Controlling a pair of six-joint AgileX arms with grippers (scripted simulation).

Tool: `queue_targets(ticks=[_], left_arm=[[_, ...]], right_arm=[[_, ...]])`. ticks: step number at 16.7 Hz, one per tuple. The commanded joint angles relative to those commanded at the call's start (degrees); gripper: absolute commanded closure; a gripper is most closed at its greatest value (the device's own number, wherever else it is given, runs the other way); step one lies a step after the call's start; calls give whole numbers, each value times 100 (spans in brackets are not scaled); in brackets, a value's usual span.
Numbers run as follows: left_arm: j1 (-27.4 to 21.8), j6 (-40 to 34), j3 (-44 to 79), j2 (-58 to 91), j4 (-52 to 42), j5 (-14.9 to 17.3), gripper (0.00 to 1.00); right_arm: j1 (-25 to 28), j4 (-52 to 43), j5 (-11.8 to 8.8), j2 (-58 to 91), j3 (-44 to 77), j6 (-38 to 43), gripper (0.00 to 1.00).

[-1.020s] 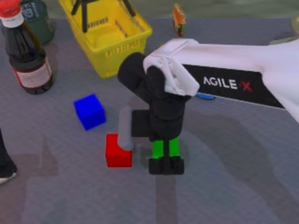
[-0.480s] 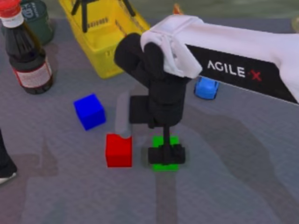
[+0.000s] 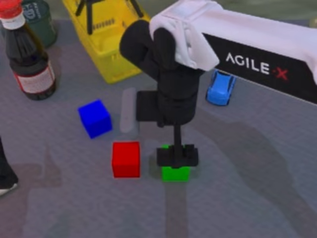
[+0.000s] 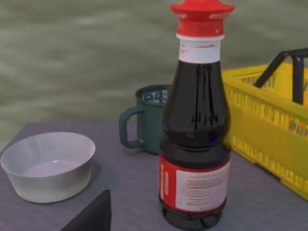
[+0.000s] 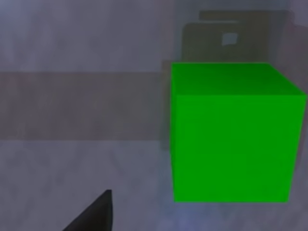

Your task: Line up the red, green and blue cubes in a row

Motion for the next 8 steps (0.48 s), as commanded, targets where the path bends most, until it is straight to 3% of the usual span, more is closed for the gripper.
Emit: queue_targets(ticks=[4, 8], left_arm=[[-128, 238, 555, 558, -391, 17, 0], [-385, 787, 1981, 2054, -1311, 15, 0]], right_arm=[[-246, 422, -51, -589, -465, 175, 0], [-872, 1400, -155, -2139, -1647, 669, 0]])
